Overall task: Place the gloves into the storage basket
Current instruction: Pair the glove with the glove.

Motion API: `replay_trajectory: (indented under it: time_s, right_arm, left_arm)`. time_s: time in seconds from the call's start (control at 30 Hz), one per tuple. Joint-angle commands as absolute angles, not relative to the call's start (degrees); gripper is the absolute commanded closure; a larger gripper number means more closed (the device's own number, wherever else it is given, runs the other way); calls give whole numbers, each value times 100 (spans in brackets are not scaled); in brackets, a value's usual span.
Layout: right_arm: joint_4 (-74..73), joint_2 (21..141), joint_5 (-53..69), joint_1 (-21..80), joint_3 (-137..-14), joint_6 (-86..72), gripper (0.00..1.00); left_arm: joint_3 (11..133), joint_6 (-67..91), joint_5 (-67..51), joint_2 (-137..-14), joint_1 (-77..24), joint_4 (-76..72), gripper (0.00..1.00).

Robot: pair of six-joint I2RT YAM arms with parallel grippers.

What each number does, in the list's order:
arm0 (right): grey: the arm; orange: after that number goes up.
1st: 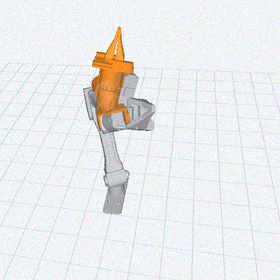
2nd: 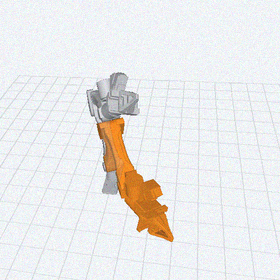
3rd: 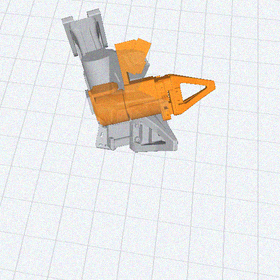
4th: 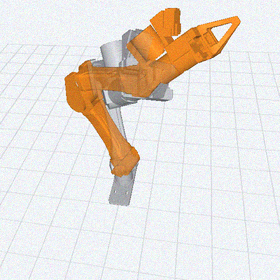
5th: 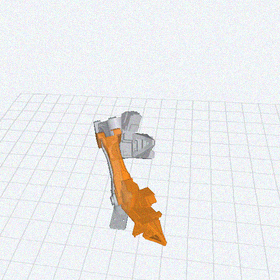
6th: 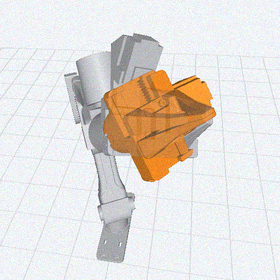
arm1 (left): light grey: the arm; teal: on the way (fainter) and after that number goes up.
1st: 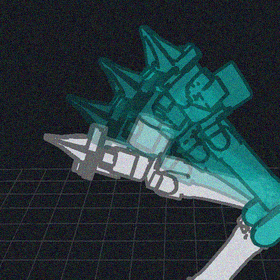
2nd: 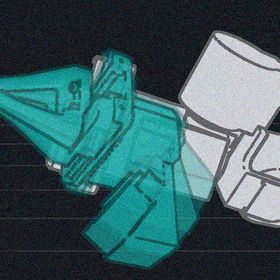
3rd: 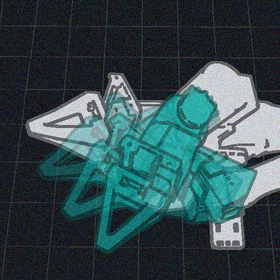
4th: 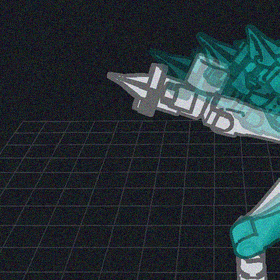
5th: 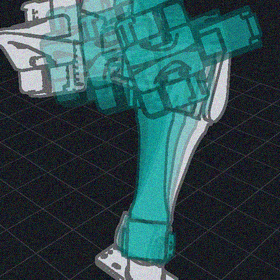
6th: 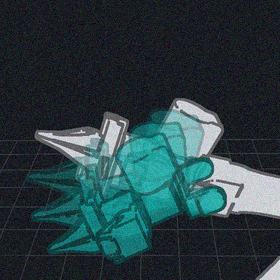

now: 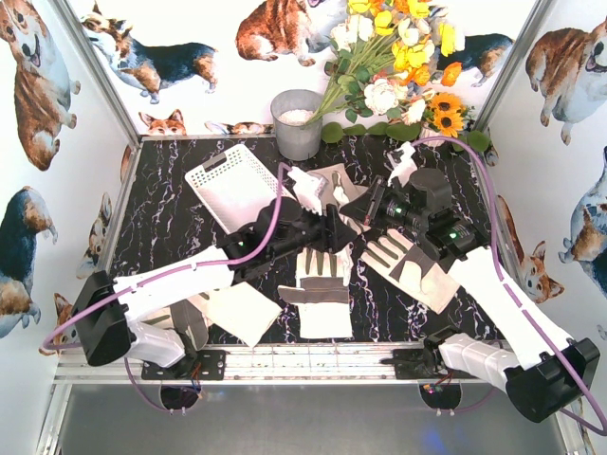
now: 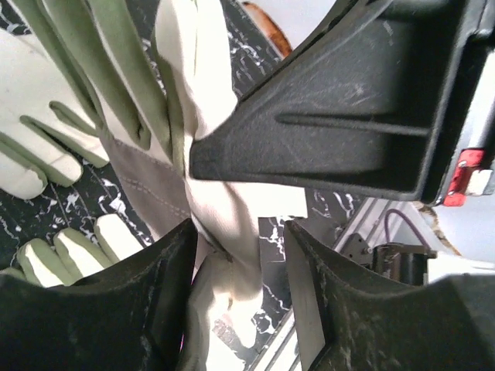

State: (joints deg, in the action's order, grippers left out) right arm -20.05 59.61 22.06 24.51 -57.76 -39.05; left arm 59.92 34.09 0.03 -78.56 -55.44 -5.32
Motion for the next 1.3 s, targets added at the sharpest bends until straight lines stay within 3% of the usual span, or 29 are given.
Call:
replay_trajectory:
  time_s: [0.0,0.27,0.4,0.5,0.57,0.67,0.73,0.8,1.27]
  right_arm:
    - [-1973,5913,1620,2503,-6102,-3940,100]
    - [-2131,5911,1363,2509,-6100,-3938,100]
    - [-2171,5954,1326,2514,-6114,-3911,100]
    - [-2296,5972,1306,2505,-6185,-3777,98]
    - [-2408,5994,1345,2477,-6273,-3634,81]
    - [-2432,6010,1696,2260,-6323,-3503,43]
    - [-2294,5990,2127,2043,-6271,-3538,25]
    - [-2053,5956,2601,1820,-6144,-3637,15]
    - [-504,5396,4318,1296,-4780,-4313,10]
  left_arm:
    - [6309,3190,414,-8060,-5680,13,59]
    - [6429,3175,752,-8182,-5721,396,67]
    - [6477,3167,632,-8251,-5722,414,89]
    - [6455,3169,618,-8163,-5722,441,100]
    - [6407,3182,618,-8038,-5714,458,100]
    - [6405,3179,509,-7890,-5647,728,100]
    - [6426,3215,344,-7810,-5561,903,100]
    - [6411,3293,112,-7731,-5450,958,100]
    - [6288,4329,-579,-7243,-4567,901,100]
